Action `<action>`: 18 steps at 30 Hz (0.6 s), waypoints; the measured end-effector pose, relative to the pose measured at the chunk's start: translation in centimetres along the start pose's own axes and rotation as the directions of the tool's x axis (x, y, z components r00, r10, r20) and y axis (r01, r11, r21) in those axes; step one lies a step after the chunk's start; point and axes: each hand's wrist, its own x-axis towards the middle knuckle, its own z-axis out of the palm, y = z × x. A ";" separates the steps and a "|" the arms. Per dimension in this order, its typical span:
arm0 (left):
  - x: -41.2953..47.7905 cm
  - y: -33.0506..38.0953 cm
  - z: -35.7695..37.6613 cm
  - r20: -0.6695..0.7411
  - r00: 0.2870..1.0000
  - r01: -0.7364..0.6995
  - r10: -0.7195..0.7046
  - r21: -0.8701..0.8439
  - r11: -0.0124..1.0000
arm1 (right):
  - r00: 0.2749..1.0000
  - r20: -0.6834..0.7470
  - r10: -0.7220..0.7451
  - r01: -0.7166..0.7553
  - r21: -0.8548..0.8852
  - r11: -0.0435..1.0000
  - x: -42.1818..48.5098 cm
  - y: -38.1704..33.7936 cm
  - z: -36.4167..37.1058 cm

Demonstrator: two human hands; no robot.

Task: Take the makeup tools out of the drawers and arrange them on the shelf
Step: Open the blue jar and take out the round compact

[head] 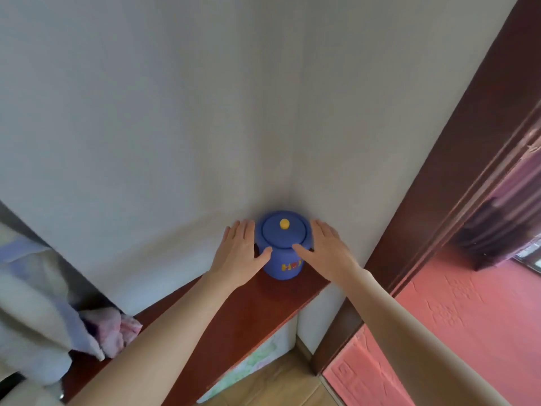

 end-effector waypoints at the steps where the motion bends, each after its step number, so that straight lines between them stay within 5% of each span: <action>1: 0.8 -0.5 0.2 0.021 1.000 -0.012 0.012 0.002 1.000 | 1.000 0.000 0.001 -0.001 -0.012 1.000 0.8 -0.2 0.1; 13: 5.4 -2.7 2.3 0.036 0.990 -0.135 0.137 -0.044 0.990 | 0.998 -0.033 -0.048 0.044 -0.121 0.992 8.2 -0.5 3.0; 18: 6.1 -2.7 2.7 0.038 0.987 -0.155 0.158 -0.069 0.985 | 0.991 0.073 -0.108 0.115 -0.101 0.988 9.7 0.1 3.6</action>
